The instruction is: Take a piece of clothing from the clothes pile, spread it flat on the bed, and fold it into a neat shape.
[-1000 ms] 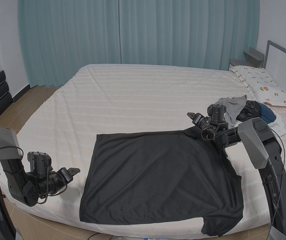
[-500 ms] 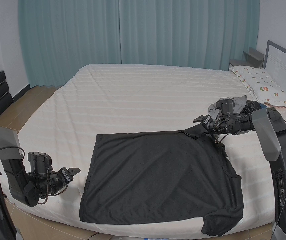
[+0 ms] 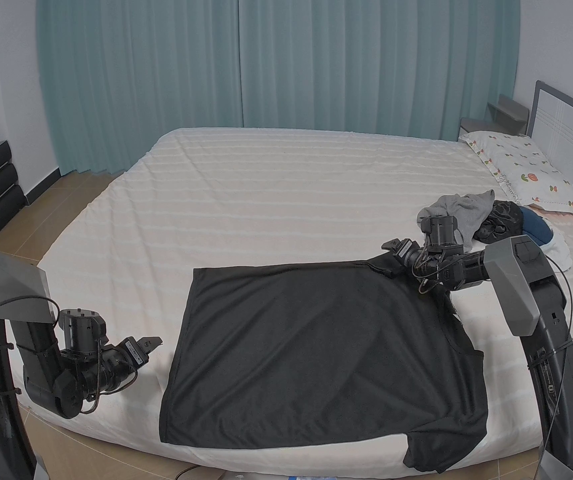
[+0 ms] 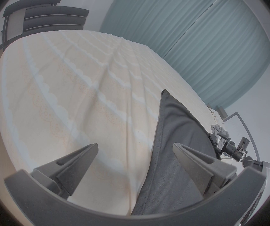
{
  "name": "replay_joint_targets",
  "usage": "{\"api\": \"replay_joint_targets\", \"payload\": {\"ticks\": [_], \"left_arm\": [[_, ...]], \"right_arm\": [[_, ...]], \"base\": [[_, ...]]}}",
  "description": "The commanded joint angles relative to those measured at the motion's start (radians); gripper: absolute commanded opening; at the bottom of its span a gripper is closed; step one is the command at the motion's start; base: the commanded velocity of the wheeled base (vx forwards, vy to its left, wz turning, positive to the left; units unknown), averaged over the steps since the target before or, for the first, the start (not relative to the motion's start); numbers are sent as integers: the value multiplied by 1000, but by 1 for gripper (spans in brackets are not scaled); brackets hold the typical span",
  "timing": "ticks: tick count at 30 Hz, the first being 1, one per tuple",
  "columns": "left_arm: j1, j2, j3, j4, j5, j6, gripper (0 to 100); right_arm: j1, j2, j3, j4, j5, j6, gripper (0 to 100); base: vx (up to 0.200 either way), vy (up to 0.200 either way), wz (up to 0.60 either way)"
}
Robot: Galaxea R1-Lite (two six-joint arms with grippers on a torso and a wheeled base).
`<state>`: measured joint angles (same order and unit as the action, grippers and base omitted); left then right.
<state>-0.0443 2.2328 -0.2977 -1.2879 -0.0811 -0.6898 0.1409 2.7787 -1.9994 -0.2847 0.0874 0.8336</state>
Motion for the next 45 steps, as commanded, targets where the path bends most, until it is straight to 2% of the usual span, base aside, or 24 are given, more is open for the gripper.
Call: {"api": "replay_joint_targets", "payload": {"ticks": [1, 9, 16, 20, 21, 23, 29, 30, 35, 38, 43, 45], "left_arm": [[0, 8, 0, -1, 0, -1, 100], [0, 7, 2, -1, 0, -2, 100], [-2, 2, 2, -1, 0, -2, 100], [-2, 2, 2, -1, 0, -2, 100], [-2, 2, 2, -1, 0, -4, 100], [-2, 4, 2, -1, 0, -4, 100], [-2, 4, 2, -1, 0, -4, 100], [-2, 4, 2, -1, 0, -2, 100], [-2, 2, 3, -1, 0, -4, 100], [-2, 2, 5, -1, 0, -4, 100], [-5, 2, 5, -2, 0, -2, 100], [-3, 2, 5, -2, 0, -4, 100]], "right_arm": [[-3, 48, -1, -254, -2, 1, 100], [-3, -8, -1, -453, 15, -5, 100], [-18, -7, -1, -413, 26, -10, 100], [-20, 53, -1, -307, 11, -88, 100], [-20, 87, -1, -287, -9, -143, 100], [-14, 117, -1, -287, -48, -191, 100], [-9, 104, -1, -318, -57, -188, 100], [-9, 85, -1, -363, -48, -180, 100], [-15, -44, -1, -504, 0, -74, 100], [-26, -88, -1, -498, 9, -73, 100], [-44, -45, -1, -378, 23, -93, 100], [-46, 16, -1, -334, 20, -142, 100]], "base": [[0, 0, 0], [0, 0, 0], [0, 0, 0], [0, 0, 0], [0, 0, 0], [0, 0, 0], [0, 0, 0], [0, 0, 0], [0, 0, 0], [0, 0, 0], [0, 0, 0], [0, 0, 0]]}}
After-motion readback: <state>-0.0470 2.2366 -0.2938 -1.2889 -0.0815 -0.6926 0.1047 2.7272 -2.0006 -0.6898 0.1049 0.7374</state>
